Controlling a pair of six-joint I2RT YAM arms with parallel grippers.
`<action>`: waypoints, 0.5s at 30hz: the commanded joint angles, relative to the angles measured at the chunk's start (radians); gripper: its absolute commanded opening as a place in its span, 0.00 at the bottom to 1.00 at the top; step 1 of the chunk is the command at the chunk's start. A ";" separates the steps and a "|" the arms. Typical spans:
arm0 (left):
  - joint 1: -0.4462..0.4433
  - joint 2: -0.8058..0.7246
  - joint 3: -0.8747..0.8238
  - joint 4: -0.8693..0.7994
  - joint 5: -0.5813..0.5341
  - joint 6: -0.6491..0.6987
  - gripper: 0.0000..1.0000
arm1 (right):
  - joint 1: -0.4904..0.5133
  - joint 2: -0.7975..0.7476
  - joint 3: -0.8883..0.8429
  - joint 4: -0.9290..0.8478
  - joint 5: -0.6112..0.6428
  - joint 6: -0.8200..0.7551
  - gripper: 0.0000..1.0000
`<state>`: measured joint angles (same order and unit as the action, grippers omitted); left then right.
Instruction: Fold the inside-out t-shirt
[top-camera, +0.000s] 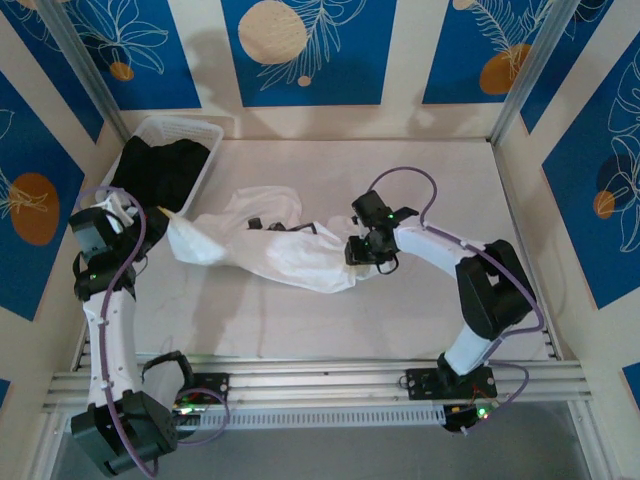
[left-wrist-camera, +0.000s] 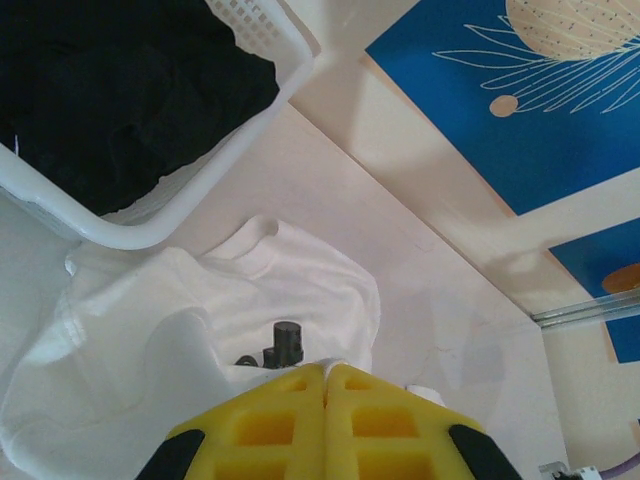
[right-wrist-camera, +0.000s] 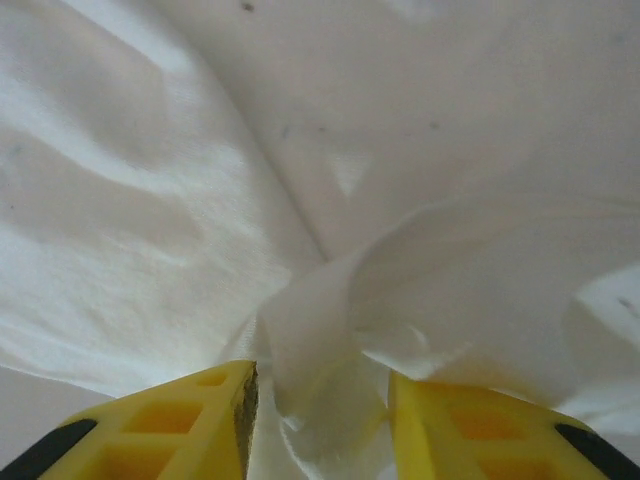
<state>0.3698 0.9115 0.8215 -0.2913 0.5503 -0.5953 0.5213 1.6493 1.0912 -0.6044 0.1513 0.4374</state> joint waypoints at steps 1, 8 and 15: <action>-0.009 -0.006 -0.008 0.029 0.031 0.003 0.00 | -0.021 -0.081 -0.050 -0.051 -0.010 0.000 0.44; -0.010 -0.006 -0.009 0.031 0.032 0.003 0.00 | -0.093 -0.193 -0.178 -0.026 -0.138 0.038 0.47; -0.012 -0.005 -0.009 0.031 0.032 0.005 0.00 | -0.152 -0.284 -0.310 0.014 -0.245 0.084 0.46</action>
<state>0.3683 0.9115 0.8215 -0.2913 0.5510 -0.5953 0.3855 1.4006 0.8261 -0.6075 -0.0036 0.4850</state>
